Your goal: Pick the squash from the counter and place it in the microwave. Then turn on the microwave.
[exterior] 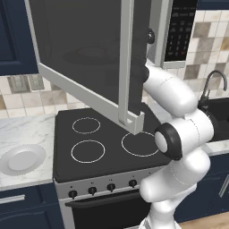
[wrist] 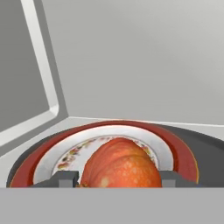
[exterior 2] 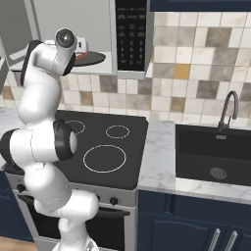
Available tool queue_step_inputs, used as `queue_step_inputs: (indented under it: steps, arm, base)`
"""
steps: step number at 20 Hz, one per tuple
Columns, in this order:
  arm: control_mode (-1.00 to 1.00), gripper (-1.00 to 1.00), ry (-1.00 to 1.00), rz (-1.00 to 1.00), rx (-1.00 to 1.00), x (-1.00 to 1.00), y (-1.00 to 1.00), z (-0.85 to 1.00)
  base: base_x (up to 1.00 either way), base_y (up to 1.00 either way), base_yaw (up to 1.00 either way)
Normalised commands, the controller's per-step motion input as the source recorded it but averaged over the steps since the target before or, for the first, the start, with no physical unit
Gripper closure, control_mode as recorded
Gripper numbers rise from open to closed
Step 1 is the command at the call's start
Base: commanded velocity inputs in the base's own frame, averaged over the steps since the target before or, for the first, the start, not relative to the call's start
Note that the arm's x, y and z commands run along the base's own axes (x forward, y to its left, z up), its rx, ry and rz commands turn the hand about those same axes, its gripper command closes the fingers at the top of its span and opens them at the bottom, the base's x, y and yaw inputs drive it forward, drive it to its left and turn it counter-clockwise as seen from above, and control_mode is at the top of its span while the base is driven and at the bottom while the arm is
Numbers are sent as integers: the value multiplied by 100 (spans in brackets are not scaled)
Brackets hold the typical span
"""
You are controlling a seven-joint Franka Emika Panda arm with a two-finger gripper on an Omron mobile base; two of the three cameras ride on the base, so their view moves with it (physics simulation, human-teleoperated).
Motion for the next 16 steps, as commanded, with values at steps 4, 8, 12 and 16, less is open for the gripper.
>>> queue_step_inputs:
  steps: [4,8,12,16]
  arm:
    - [-100,100,0,0,0,16,8,-12]
    - [-100,100,0,0,0,29,8,-3]
    - [-100,100,0,0,0,33,8,0]
    - [-100,100,0,0,0,28,12,0]
  base:
    - [0,0,0]
    - [0,0,0]
    - [0,0,0]
    - [0,0,0]
